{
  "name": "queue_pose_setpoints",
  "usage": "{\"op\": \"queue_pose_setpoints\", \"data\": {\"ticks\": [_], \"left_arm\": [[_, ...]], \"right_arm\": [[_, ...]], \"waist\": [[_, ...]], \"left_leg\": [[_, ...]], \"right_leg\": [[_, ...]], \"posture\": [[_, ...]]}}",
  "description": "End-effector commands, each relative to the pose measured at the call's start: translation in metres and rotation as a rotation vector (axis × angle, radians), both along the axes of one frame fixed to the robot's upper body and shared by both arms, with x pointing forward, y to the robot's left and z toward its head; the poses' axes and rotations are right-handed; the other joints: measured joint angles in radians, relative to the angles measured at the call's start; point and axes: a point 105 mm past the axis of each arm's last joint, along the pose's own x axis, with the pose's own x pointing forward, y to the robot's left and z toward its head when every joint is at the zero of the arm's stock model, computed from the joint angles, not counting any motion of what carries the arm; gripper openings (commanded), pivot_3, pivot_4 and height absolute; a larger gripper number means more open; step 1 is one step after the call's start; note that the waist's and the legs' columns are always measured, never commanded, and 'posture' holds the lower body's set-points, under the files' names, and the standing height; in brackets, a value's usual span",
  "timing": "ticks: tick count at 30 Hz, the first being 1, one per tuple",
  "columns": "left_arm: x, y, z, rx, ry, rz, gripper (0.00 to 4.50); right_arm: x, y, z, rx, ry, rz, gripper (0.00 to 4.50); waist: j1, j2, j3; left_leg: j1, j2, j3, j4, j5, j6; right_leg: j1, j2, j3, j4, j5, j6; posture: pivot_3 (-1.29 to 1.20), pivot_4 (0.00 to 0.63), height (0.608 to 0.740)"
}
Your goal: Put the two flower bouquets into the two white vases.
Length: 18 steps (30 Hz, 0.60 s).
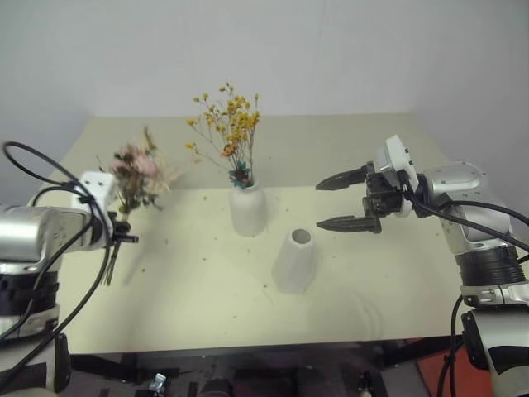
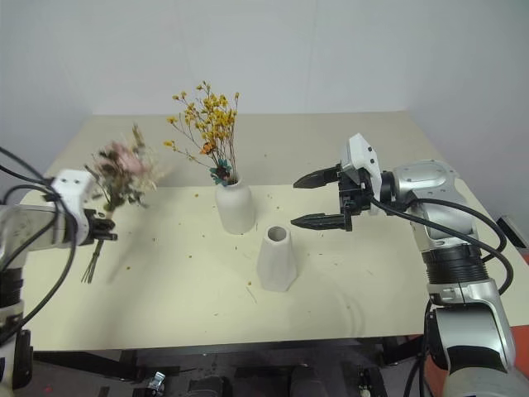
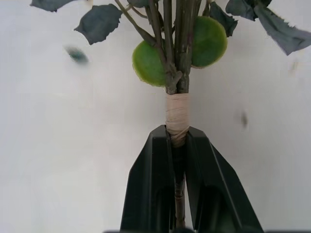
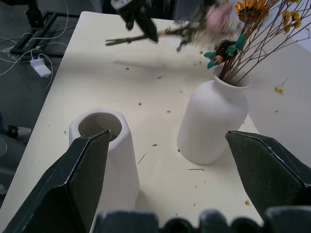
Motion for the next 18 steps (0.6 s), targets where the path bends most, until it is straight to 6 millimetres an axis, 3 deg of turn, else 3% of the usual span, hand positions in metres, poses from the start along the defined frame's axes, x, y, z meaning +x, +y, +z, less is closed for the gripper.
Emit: {"op": "queue_pose_setpoints", "data": {"ticks": [1, 6, 12, 18], "left_arm": [[-0.020, -0.024, 0.061, -0.030, -0.355, -0.222, 0.10], [-0.052, -0.058, 0.087, -0.107, -0.524, -0.490, 0.10], [-0.083, -0.090, 0.107, -0.252, -0.588, -0.782, 0.10], [-0.087, -0.115, 0.119, -0.376, -0.621, -0.926, 0.10]], "right_arm": [[0.001, -0.010, 0.008, 0.017, -0.025, -0.025, 4.50], [0.005, -0.025, 0.006, 0.015, -0.007, -0.076, 4.50], [0.005, -0.048, 0.005, 0.005, 0.008, -0.150, 4.50], [0.003, -0.059, 0.001, 0.008, 0.023, -0.202, 4.50]], "waist": [[0.001, 0.000, 0.000], [0.004, 0.000, 0.000], [0.000, 0.000, 0.000], [-0.001, -0.001, 0.000]], "left_leg": [[0.000, 0.000, 0.000, 0.000, 0.000, 0.000], [0.000, 0.000, 0.000, 0.000, 0.000, 0.000], [0.001, 0.000, 0.000, 0.001, 0.000, 0.000], [0.001, 0.000, 0.000, 0.002, 0.000, 0.000]], "right_leg": [[0.000, 0.000, 0.000, 0.000, 0.001, -0.001], [0.000, 0.000, 0.000, 0.000, 0.003, -0.005], [0.001, 0.000, 0.000, 0.000, 0.000, 0.001], [0.002, 0.000, 0.000, 0.000, 0.000, 0.001]], "posture": [[0.00, 0.150, 0.740], [0.00, 0.150, 0.740], [0.00, 0.150, 0.740], [0.00, 0.150, 0.740]]}}
